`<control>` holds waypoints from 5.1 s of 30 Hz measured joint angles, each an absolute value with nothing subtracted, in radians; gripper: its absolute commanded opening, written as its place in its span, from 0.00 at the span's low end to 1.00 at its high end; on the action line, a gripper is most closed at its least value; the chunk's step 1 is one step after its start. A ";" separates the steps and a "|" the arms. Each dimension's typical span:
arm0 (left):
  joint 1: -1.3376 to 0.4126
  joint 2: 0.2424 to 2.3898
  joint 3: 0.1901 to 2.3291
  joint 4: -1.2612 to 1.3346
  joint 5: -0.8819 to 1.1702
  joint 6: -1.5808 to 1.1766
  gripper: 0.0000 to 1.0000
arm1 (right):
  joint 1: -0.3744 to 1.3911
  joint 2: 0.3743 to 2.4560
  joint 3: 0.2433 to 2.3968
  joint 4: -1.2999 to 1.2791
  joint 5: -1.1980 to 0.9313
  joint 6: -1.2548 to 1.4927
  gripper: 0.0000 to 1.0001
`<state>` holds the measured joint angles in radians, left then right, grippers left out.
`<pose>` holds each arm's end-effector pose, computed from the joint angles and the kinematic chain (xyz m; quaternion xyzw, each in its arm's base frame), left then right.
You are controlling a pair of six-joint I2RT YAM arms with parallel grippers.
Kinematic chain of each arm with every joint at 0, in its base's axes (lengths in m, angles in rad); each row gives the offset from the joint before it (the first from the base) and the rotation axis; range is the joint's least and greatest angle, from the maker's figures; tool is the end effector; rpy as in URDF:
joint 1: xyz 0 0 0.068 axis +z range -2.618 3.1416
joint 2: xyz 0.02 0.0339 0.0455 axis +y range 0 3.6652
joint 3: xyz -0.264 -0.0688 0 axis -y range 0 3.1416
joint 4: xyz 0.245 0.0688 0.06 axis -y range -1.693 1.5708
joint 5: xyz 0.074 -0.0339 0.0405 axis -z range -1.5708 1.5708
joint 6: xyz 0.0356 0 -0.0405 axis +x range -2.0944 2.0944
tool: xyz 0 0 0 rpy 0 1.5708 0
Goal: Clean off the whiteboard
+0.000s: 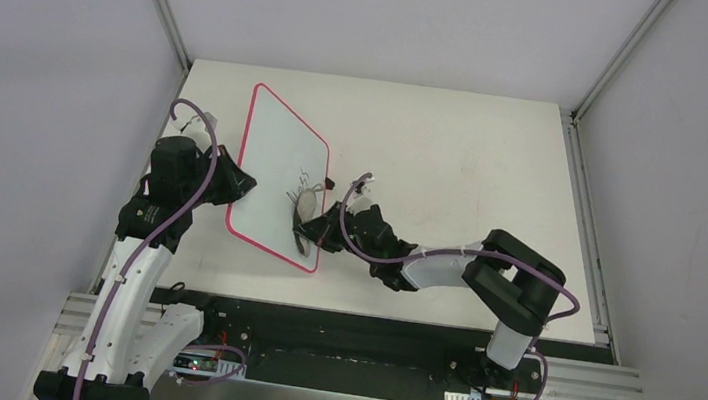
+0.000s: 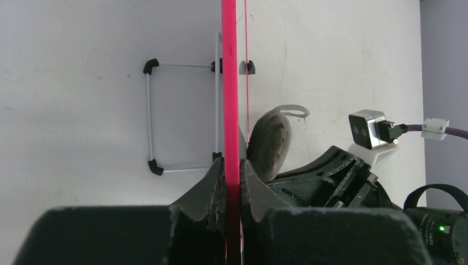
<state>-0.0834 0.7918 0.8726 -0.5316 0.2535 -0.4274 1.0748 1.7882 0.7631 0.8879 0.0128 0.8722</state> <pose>0.1702 -0.0232 0.3337 -0.0777 0.8396 -0.2367 0.4828 0.1736 0.3199 0.1780 -0.0721 0.7505 0.5405 0.3735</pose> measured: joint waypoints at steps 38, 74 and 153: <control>-0.075 0.798 0.857 -0.479 0.216 -0.447 0.00 | 1.106 1.774 1.101 0.415 0.087 0.718 0.00; -0.075 0.803 0.858 -0.477 0.225 -0.453 0.00 | 1.046 1.862 1.316 0.359 -0.003 0.646 0.00; -0.075 0.803 0.859 -0.480 0.226 -0.459 0.00 | 0.863 2.141 1.650 0.183 -0.054 0.637 0.00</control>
<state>-0.0750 0.8028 0.8593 -0.4801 0.2260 -0.4591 0.8635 2.1414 1.6505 0.1829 -0.0536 0.6373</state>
